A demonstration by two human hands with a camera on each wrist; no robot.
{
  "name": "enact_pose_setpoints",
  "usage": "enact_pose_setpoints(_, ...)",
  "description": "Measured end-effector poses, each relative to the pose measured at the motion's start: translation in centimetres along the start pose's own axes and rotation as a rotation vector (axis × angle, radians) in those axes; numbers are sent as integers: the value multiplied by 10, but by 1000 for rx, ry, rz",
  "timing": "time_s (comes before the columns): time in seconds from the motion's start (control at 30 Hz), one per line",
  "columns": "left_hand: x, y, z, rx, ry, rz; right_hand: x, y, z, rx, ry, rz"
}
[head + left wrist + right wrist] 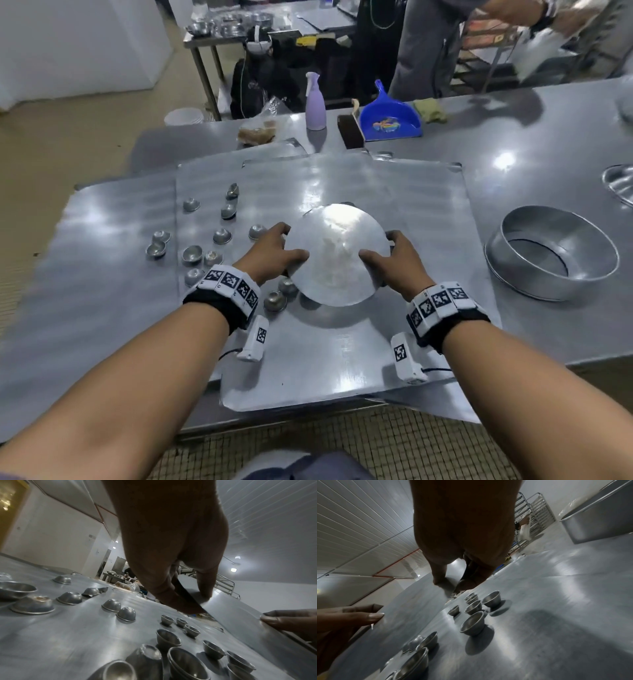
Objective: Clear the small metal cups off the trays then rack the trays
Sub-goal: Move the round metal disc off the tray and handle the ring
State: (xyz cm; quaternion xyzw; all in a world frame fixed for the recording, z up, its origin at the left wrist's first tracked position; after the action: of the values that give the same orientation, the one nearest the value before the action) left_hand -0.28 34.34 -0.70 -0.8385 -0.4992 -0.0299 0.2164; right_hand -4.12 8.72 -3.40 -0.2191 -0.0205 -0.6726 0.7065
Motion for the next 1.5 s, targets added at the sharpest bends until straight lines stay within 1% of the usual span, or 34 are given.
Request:
enact_pose_setpoints(0.07,-3,5,-1,-2,20,-4,3,0,-3,-8,-8,-13)
enact_pose_setpoints(0.17,-7,23,-4,-9,53,40,12,2,-8,-58,-24,-40)
enact_pose_setpoints(0.43,-9,62,-8,4,47,170,26,13,-15,-141,10,-11)
enact_pose_setpoints(0.6,-19,70,-13,-11,52,226,32,17,-27,-154,26,-55)
enact_pose_setpoints(0.7,-23,71,-17,15,60,230,39,23,-28,-143,11,-25)
enact_pose_setpoints(0.8,-24,67,-24,54,74,190,48,34,-24,-106,6,36)
enact_pose_setpoints(0.93,-37,54,-35,108,51,97,64,40,-23,-43,-3,145)
enact_pose_setpoints(1.17,-107,25,-49,142,-46,-61,113,31,-40,45,-20,285)
enact_pose_setpoints(1.27,-139,14,-50,151,-49,-136,131,21,-50,72,-44,321)
enact_pose_setpoints(1.33,-159,10,-54,134,-94,-178,144,15,-55,84,-53,333)
enact_pose_setpoints(1.5,-192,15,-65,91,-172,-214,177,2,-62,95,-67,320)
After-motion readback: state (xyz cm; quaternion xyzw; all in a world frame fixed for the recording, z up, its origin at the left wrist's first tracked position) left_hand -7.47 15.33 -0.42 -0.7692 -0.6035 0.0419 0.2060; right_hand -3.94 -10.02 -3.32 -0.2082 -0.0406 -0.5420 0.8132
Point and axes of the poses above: each hand's wrist, its own y-axis towards the middle knuckle, its own x-axis out of the back of the hand, z = x × y, the point moved 4 cm from there along y, towards the middle knuckle, and after that the axes turned 14 degrees about z, right-handed, at the moved point
